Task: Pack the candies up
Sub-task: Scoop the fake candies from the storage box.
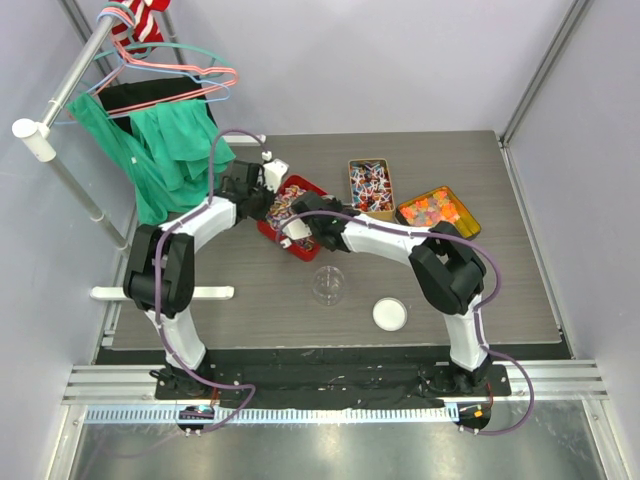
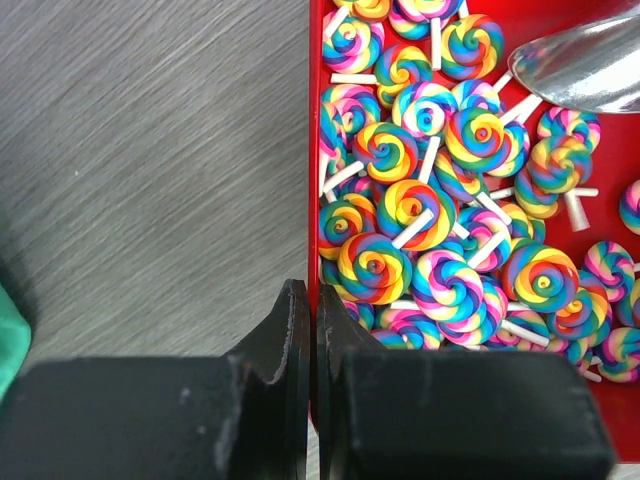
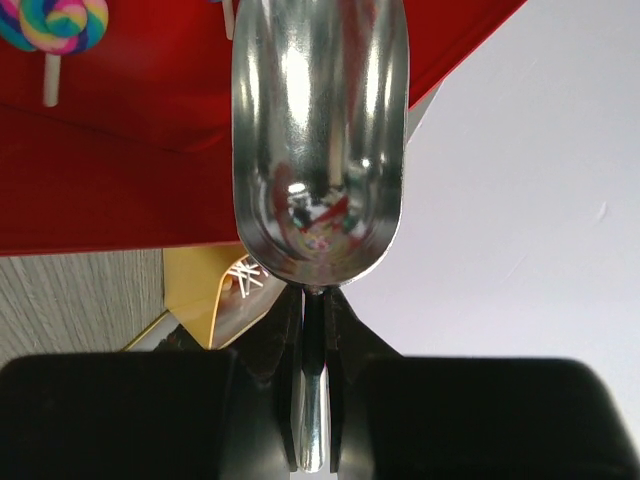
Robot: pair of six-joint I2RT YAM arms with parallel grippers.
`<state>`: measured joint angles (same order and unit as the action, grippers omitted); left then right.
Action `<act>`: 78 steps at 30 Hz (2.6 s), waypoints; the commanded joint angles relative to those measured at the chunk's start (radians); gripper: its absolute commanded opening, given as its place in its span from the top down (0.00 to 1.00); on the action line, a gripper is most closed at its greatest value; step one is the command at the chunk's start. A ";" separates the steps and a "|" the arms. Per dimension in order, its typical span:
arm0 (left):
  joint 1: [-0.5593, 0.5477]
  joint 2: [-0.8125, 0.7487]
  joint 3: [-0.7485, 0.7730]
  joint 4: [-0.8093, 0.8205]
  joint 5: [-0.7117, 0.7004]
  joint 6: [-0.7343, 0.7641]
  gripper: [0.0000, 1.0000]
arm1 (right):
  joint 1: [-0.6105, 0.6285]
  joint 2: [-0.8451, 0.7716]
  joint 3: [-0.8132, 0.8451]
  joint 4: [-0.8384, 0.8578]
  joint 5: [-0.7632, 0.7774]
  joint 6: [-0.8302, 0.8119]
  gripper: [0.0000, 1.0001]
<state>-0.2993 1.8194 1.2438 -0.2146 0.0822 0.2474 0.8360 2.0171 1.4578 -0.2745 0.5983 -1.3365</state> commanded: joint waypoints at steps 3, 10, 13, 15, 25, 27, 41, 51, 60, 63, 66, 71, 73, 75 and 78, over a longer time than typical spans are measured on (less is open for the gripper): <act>-0.003 -0.124 0.000 0.146 0.062 -0.033 1.00 | 0.018 0.026 0.085 -0.156 -0.141 0.091 0.99; -0.001 -0.124 -0.009 0.161 0.054 -0.031 1.00 | 0.034 -0.003 0.116 -0.292 -0.281 0.186 0.99; -0.003 -0.121 -0.009 0.162 0.059 -0.037 1.00 | 0.040 -0.003 0.115 -0.307 -0.307 0.198 0.99; -0.001 -0.124 -0.012 0.167 0.060 -0.039 1.00 | 0.043 -0.003 0.115 -0.318 -0.325 0.212 0.99; -0.003 -0.114 -0.023 0.173 0.060 -0.040 1.00 | 0.048 -0.029 0.121 -0.382 -0.459 0.298 0.99; -0.001 -0.114 -0.023 0.173 0.064 -0.046 1.00 | 0.049 -0.027 0.131 -0.393 -0.472 0.304 0.99; -0.003 -0.131 -0.052 0.170 0.105 -0.076 1.00 | 0.060 0.022 0.213 -0.442 -0.632 0.413 0.99; -0.001 -0.114 -0.023 0.143 0.100 -0.120 1.00 | 0.058 0.092 0.265 -0.368 -0.615 0.578 0.99; -0.001 -0.152 -0.058 0.123 0.116 -0.161 1.00 | 0.061 0.134 0.346 -0.315 -0.606 0.683 0.99; -0.001 -0.161 -0.067 0.126 0.114 -0.163 1.00 | 0.067 0.149 0.355 -0.298 -0.606 0.697 0.99; -0.003 -0.166 -0.075 0.129 0.122 -0.168 1.00 | 0.078 0.164 0.366 -0.278 -0.603 0.721 0.99; -0.003 -0.172 -0.076 0.127 0.142 -0.180 1.00 | 0.084 0.170 0.391 -0.227 -0.554 0.787 0.99; -0.003 -0.177 -0.084 0.130 0.162 -0.183 1.00 | 0.083 0.172 0.404 -0.215 -0.552 0.813 0.99; -0.001 -0.184 -0.089 0.136 0.186 -0.186 1.00 | 0.083 0.181 0.427 -0.209 -0.548 0.833 0.99; -0.003 -0.189 -0.101 0.146 0.205 -0.189 1.00 | 0.086 0.189 0.447 -0.204 -0.555 0.864 0.99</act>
<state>-0.2596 1.7195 1.1309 -0.2127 0.0696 0.1555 0.8730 2.1754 1.8275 -0.7044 0.1516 -0.5533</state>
